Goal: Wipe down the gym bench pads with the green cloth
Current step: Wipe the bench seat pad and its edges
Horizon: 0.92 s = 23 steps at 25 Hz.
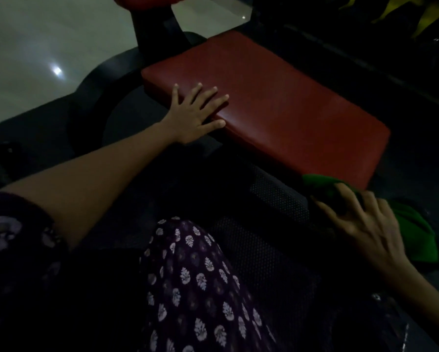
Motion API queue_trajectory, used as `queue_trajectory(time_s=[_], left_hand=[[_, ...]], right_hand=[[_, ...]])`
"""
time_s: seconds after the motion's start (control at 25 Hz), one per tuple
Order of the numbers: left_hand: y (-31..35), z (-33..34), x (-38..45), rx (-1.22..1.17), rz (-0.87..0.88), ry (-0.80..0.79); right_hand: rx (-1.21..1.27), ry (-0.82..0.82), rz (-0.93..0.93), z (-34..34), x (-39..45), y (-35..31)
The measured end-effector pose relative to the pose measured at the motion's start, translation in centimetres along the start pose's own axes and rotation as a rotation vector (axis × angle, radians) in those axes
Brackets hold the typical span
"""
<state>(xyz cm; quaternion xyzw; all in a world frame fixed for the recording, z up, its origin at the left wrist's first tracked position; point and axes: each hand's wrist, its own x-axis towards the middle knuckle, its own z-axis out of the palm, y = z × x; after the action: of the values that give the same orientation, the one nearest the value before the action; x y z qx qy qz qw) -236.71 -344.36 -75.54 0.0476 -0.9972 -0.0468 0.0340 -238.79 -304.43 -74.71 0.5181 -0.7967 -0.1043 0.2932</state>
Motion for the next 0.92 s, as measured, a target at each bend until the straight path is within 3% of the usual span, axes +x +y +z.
queue_trajectory(time_s=[0.32, 0.56, 0.72, 0.92], left_hand=[[0.3, -0.8, 0.1, -0.056, -0.048, -0.065], [-2.2, -2.0, -0.9, -0.008, 0.038, 0.062], [-6.6, -1.4, -2.3, -0.211, -0.239, 0.181], [-9.1, -0.4, -2.2, -0.496, -0.304, 0.32]], right_hand=[[0.072, -0.046, -0.018, 0.7, 11.7, -4.2], [0.113, -0.085, -0.136, -0.2, 7.8, -2.1], [0.131, -0.036, -0.1, -0.1, 10.3, -2.7], [0.15, -0.017, -0.006, 3.0, 22.9, -9.4]])
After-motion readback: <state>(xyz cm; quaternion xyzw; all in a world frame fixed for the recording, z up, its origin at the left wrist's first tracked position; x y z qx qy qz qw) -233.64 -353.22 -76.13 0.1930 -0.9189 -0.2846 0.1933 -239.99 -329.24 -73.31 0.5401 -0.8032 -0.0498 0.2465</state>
